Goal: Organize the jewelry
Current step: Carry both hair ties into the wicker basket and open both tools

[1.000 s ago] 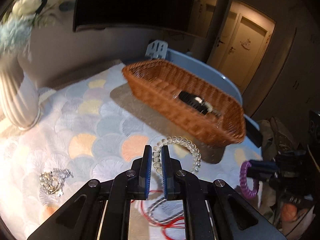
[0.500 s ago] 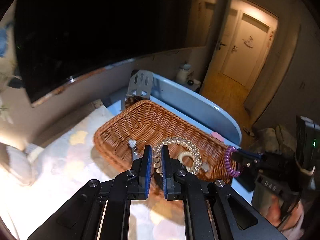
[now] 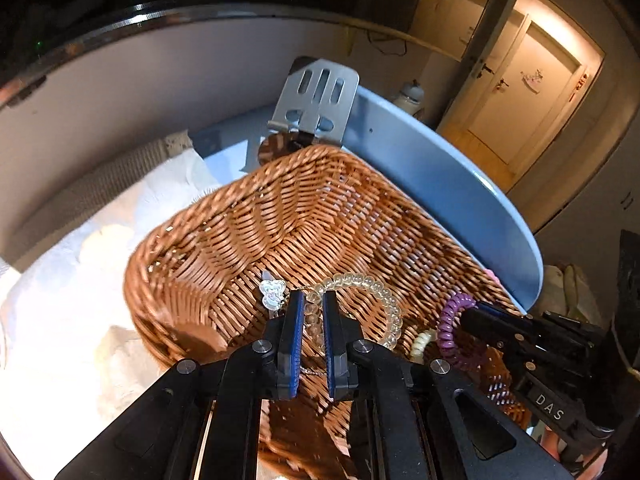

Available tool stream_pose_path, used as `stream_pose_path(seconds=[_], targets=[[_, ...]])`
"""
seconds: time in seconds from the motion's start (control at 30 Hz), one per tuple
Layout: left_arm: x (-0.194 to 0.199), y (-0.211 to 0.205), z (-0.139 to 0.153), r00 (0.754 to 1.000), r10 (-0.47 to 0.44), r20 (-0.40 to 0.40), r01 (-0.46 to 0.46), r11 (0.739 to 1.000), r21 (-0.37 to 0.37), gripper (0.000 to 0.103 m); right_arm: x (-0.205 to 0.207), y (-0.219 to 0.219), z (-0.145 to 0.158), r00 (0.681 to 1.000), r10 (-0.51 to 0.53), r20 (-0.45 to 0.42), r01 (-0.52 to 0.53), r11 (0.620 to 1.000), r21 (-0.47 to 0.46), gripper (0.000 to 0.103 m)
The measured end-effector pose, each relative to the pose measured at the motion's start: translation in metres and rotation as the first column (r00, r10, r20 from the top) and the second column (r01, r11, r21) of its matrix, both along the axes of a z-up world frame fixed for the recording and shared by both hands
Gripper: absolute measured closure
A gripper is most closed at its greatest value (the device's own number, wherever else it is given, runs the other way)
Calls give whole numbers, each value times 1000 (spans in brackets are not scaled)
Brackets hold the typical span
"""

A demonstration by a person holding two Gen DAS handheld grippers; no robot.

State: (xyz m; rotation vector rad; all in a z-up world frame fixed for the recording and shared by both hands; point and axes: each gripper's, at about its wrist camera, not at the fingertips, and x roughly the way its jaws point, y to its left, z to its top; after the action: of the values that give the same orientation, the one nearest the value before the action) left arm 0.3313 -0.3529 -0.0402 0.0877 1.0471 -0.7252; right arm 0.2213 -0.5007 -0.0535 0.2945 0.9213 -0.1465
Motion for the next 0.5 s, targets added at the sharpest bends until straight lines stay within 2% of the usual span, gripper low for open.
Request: stream_pose_path(seconds=[0.17,0.27,0.37,0.5], targets=[[-1,-3,-1,1000,-12,11,12,1000,-18,94,7,2,-3,1000,19,5,-19,999,30,89],[-1,4,4,1000,-12,-28,11,998,-54,86,3,1,-1,1000,23,7,-24,997,72,89],[-10,16,17,1000,-11,-10,10,997,-80,78,-9,0,6,1000,11,18,-12,997,73,89],[-31,34,45,999,-19,39,23,994,-103,76,-34,7,26,998,11,63,-15,998,67,89]])
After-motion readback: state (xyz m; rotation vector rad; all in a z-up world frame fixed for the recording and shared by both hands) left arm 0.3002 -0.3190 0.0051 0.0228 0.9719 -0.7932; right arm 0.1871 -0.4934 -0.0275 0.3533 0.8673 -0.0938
